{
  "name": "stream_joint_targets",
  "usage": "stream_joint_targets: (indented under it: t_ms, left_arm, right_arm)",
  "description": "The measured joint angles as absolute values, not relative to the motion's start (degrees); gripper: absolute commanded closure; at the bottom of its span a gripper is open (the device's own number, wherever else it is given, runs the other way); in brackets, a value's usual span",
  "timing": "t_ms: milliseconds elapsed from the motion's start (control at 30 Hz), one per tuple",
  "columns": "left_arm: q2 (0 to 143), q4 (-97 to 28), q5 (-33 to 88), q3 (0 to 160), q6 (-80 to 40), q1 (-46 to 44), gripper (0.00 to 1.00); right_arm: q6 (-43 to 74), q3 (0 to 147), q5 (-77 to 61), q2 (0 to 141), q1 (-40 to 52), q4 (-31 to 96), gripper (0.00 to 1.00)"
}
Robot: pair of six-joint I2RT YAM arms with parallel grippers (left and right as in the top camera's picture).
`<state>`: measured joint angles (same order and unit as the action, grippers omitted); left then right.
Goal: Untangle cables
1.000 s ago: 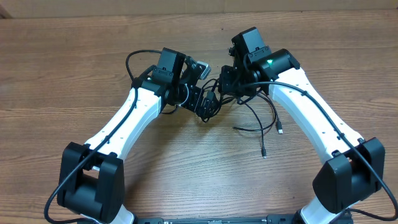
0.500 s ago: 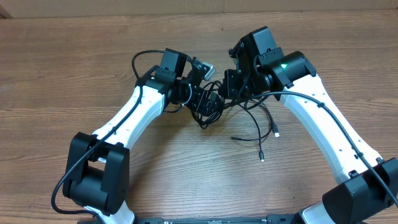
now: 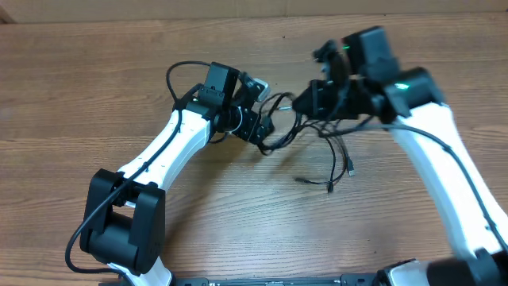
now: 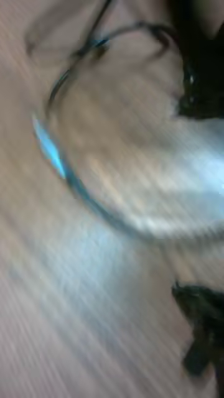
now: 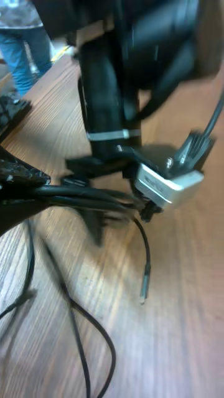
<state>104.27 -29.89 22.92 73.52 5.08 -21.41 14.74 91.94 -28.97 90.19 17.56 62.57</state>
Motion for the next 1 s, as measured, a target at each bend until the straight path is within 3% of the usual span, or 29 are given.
stream_joint_targets:
  t_ms: [33, 67, 233, 333, 433, 600, 800, 1000]
  left_arm:
    - [104.3, -29.0, 20.9, 73.5, 3.8, -21.4, 0.62]
    - [104.3, -28.2, 17.3, 73.6, 1.8, -21.7, 0.68]
    - [104.4, -25.4, 10.6, 73.4, -3.9, -21.7, 0.76]
    - [104.4, -24.9, 9.3, 73.4, -5.8, -21.7, 0.69]
    - [104.4, -24.9, 8.7, 73.4, -6.8, -21.7, 0.55]
    - [104.4, -26.1, 8.6, 73.4, -7.0, -21.7, 0.46]
    - [104.4, -25.8, 13.4, 73.4, -6.8, -21.8, 0.47]
    - [104.4, -22.3, 17.7, 73.4, -0.6, -24.3, 0.38]
  right_arm:
    - [14.6, 91.9, -29.8, 88.3, 16.3, 62.6, 0.96]
    - [14.5, 91.9, -30.8, 86.4, 15.3, 62.3, 0.96]
    - [14.1, 92.0, -34.6, 81.0, 13.6, 63.0, 0.96]
    - [13.7, 92.1, -35.8, 80.5, 13.6, 64.5, 0.96]
    - [13.6, 92.1, -35.5, 80.6, 13.6, 65.6, 0.96]
    - [13.5, 92.1, -33.0, 80.6, 13.6, 66.7, 0.92]
    - [13.4, 92.1, -31.3, 80.6, 13.6, 66.7, 0.78]
    - [13.3, 92.1, -31.0, 80.6, 13.6, 66.5, 0.69]
